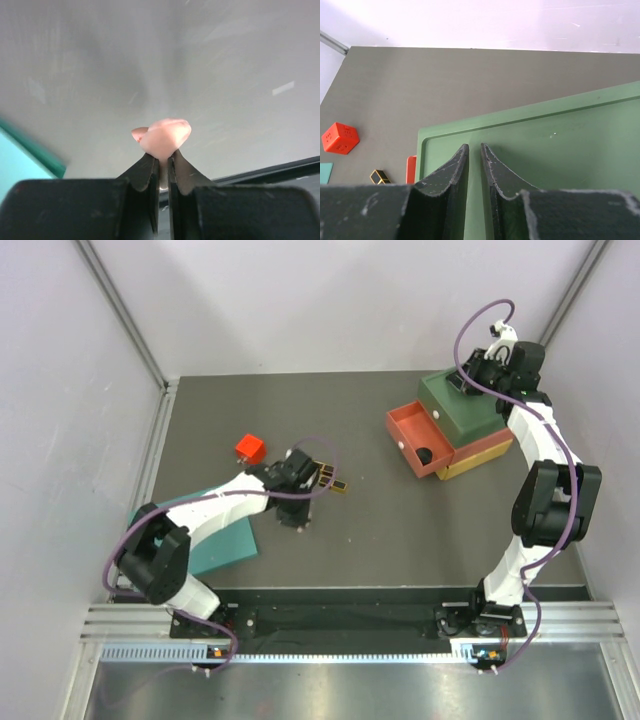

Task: Organize the makeup

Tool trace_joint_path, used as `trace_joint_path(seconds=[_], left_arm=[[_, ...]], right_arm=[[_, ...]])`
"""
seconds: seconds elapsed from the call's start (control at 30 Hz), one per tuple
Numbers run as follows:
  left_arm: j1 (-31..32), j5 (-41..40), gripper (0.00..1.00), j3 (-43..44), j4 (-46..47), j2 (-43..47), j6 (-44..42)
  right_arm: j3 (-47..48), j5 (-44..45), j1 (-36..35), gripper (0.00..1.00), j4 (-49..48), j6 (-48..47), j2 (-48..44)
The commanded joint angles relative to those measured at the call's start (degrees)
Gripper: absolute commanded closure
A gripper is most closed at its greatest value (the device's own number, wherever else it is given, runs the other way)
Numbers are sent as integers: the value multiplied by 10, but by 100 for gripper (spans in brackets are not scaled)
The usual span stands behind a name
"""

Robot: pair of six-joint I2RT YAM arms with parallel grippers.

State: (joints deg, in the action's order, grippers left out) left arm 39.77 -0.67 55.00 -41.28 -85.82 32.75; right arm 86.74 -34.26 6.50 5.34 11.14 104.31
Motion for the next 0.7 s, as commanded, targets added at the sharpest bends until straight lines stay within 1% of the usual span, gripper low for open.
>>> trace_joint_path(seconds=[0.0, 0.07, 0.1, 0.13, 0.17, 0.2, 0.27, 0.3, 0.33, 0.37, 0.4, 0.43, 0.5, 0.57, 0.6, 0.67], left_arm=[[5, 4, 100, 160, 9, -57, -69], [7, 24, 100, 211, 5, -99, -98], [8, 24, 100, 259, 6, -113, -108], [9, 24, 100, 281, 13, -126, -116], [10, 28, 100, 303, 22, -155, -136], [9, 34, 100, 350, 25, -171, -145], [10, 43, 100, 397, 35, -223, -172], [10, 58, 100, 451, 34, -241, -182], [9, 66, 100, 478, 34, -277, -189], [10, 74, 100, 504, 37, -294, -193], [10, 86, 100, 551, 39, -309, -196], [10, 102, 100, 573, 41, -338, -195], [10, 126, 100, 625, 62, -360, -195], [11, 151, 100, 647, 83, -379, -182], [12, 159, 100, 656, 108, -383, -177], [12, 177, 100, 658, 134, -386, -161]], right_arm=[[-57, 29, -11, 82, 231, -12, 74], [-57, 30, -11, 82, 231, -12, 72], [-58, 30, -11, 82, 231, -13, 71], [-60, 30, -11, 82, 231, -13, 70], [-61, 31, -11, 82, 230, -13, 70], [-63, 31, -11, 82, 230, -13, 70], [-63, 31, -11, 82, 229, -12, 71], [-63, 31, -11, 82, 229, -14, 70], [-64, 31, -11, 82, 228, -13, 70], [-63, 31, -11, 82, 229, -13, 70], [-63, 31, -11, 82, 228, -13, 69], [-63, 31, -11, 82, 229, -14, 69], [-64, 31, -11, 82, 229, -13, 67], [-65, 32, -11, 82, 230, -14, 67], [-65, 33, -10, 82, 230, -16, 66], [-66, 35, -10, 82, 230, -15, 67]])
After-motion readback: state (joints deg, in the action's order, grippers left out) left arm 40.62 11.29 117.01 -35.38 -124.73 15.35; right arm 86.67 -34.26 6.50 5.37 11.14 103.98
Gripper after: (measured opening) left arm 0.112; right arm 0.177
